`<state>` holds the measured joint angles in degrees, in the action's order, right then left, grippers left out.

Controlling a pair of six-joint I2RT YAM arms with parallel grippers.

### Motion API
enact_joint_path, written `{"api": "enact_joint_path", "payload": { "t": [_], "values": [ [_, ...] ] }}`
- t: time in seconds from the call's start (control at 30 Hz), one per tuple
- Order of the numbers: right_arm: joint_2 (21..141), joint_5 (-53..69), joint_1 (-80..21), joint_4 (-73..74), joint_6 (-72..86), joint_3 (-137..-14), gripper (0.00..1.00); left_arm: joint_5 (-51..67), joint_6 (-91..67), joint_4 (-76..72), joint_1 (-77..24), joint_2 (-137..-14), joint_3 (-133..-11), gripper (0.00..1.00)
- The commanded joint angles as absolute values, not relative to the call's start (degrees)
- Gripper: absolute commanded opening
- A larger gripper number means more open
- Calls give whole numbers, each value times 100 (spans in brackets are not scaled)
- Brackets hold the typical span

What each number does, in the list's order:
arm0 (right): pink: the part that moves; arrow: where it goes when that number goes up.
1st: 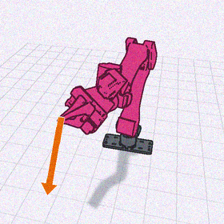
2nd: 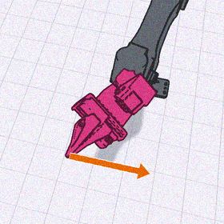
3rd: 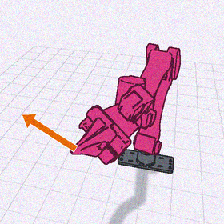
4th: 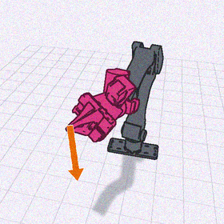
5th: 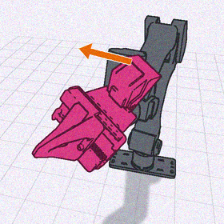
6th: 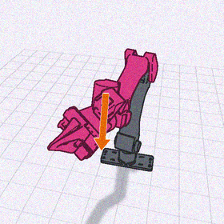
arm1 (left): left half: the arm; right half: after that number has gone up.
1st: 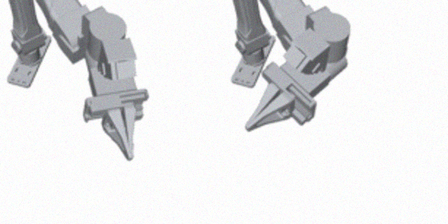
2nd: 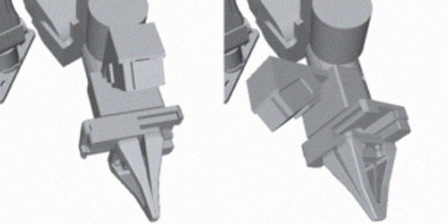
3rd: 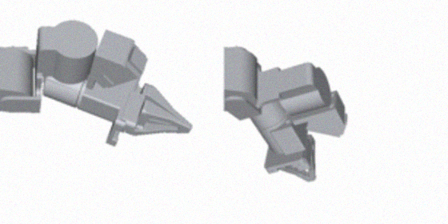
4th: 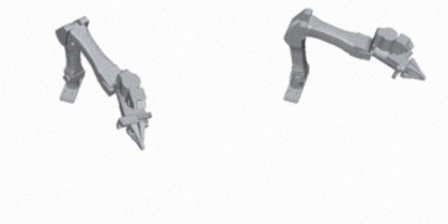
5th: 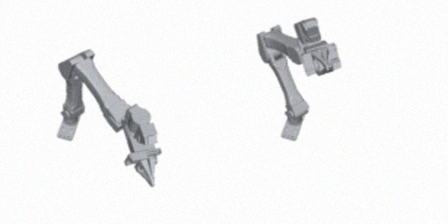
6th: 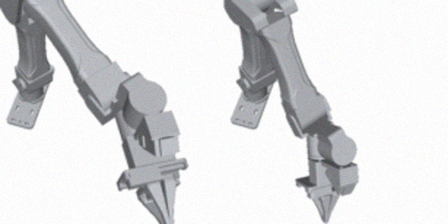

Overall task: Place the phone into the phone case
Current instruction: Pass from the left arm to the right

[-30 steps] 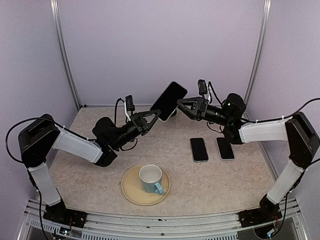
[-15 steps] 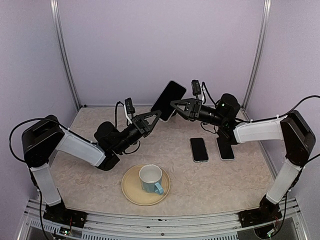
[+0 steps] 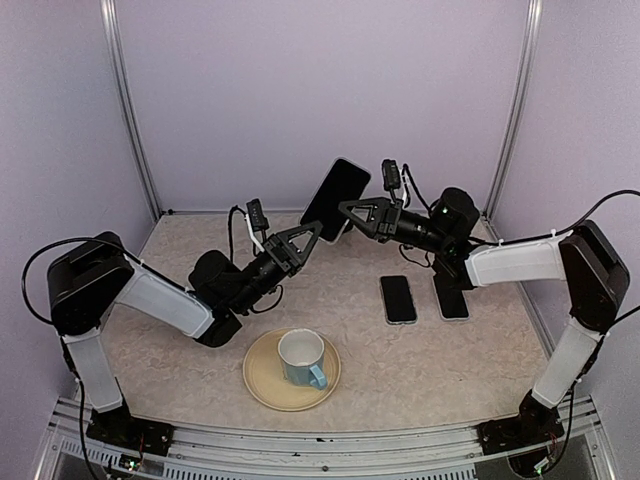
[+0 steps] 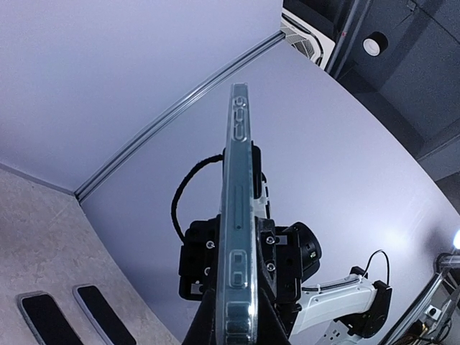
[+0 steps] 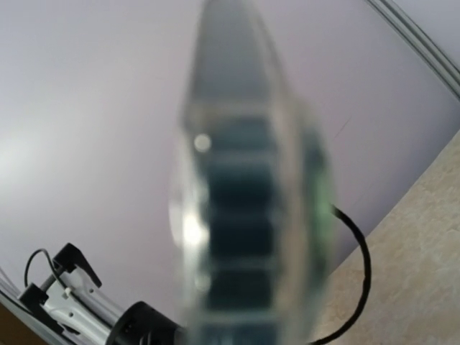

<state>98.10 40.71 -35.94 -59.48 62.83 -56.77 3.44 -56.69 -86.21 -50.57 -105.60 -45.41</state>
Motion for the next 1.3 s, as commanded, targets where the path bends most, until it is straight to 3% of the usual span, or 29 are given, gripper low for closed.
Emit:
{"api": "enact_joint_path", "payload": {
  "t": [0.0,0.07,0.3,0.47,0.5,0.83,1.27],
  "values": [
    [9877,4122,-3672,-6224,6185,-5919,0,259,-5633,-8995,-5080,-10608,-4542,6],
    [9883,4166,-3669,-6140,6170,-5977,0,293,-5652,-8957,-5080,-10608,-4561,24],
    [9771,4462,-3644,-5434,5895,-6266,0,408,-5655,-8949,-5030,-10541,-4417,59],
    [9706,4862,-3519,-4826,5690,-6481,0,311,-5558,-8756,-4993,-10326,-4120,96],
    [9684,4944,-3494,-4722,5630,-6507,0,272,-5531,-8733,-4980,-10243,-4036,98],
    [9410,5634,-3054,-3401,4974,-6544,0,259,-5214,-8184,-4820,-9634,-3515,99],
    [9761,6398,-2549,-1218,3887,-6922,0,-425,-3920,-5535,-4718,-8194,-3301,99]
  ]
}}
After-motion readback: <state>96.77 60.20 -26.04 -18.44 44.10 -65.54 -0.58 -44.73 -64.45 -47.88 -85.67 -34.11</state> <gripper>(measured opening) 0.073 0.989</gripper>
